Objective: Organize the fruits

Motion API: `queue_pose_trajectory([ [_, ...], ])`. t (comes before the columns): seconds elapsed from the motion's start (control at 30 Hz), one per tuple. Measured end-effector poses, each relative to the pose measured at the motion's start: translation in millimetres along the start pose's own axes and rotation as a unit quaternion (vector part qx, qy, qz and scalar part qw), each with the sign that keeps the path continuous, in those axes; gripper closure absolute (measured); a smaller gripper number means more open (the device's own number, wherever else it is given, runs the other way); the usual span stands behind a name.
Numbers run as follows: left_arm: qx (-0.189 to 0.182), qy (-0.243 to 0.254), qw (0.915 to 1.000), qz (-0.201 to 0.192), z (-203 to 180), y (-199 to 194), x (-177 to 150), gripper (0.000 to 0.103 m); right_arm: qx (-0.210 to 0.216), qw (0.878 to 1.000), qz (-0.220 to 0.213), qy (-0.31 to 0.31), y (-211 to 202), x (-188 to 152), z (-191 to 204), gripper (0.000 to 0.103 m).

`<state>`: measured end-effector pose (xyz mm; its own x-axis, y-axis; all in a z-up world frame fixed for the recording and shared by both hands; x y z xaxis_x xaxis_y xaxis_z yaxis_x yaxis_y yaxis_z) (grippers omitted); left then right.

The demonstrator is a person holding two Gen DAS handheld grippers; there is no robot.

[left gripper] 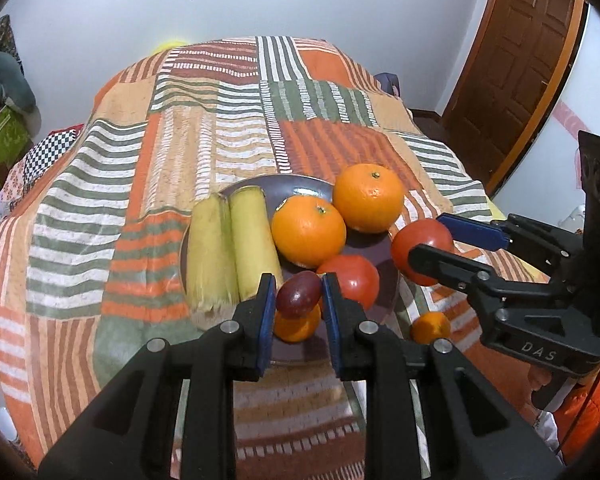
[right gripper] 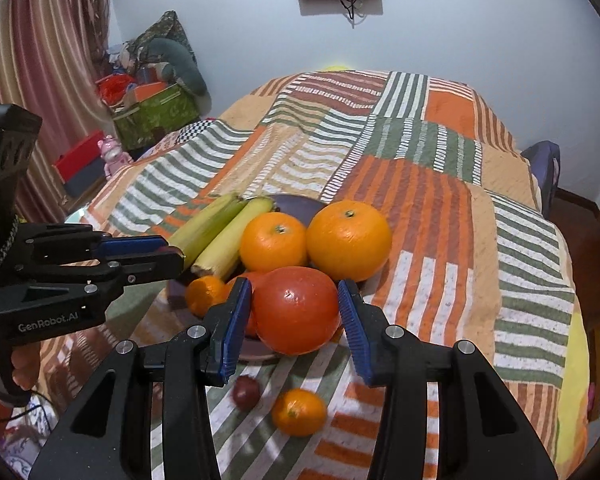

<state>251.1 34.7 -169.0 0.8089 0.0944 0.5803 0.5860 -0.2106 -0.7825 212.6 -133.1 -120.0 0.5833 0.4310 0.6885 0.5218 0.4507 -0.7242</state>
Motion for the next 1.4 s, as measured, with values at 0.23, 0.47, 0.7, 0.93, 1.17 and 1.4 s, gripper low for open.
queue_pose_trajectory([
  [0.23, 0.004, 0.001, 0.9998, 0.020, 2.3, 28.7, 6.3, 0.080, -0.006, 1.000, 0.016, 0.010, 20.7, -3.2, -7.7, 0.061],
  [0.47, -0.003, -0.012, 0.9996, 0.026, 6.5, 44.9, 9.1, 0.080, 0.002, 1.000, 0.019, 0.004, 27.1, -6.5, -7.1, 0.061],
  [0.7, 0.008, -0.003, 0.9997, 0.023, 1.7, 45.7, 8.2, 0.076, 0.011, 0.999, 0.027, 0.016, 29.2, -8.6, -10.2, 0.060],
  [0.93, 0.019, -0.010, 0.9996, 0.017, 4.2, 35.2, 7.2, 0.052, 0.004, 0.999, 0.031, 0.015, 25.3, -5.2, -7.2, 0.060],
  [1.17, 0.017, -0.002, 0.9999, 0.000, -3.7, 10.8, 3.2, 0.042, 0.002, 1.000, 0.017, 0.023, 0.7, -7.5, -10.3, 0.059],
  [1.4, 0.010, 0.006, 0.9999, -0.009, -15.2, -10.8, -4.5, 0.038, -0.013, 1.000, 0.016, 0.015, -23.5, -21.4, -7.6, 0.056],
])
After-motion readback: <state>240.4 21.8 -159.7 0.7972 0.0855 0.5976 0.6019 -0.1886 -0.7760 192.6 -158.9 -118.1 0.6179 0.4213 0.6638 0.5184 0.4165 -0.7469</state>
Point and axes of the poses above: each gripper's, at about its wrist camera, not at the fingertips, and y roughly the way its jaws point, z to its left, x to its top, the point moved 1 cm from there along y, roughly the way its jaws point, and after that the axes turned 8 degrees about -y, right-handed, at the moved point
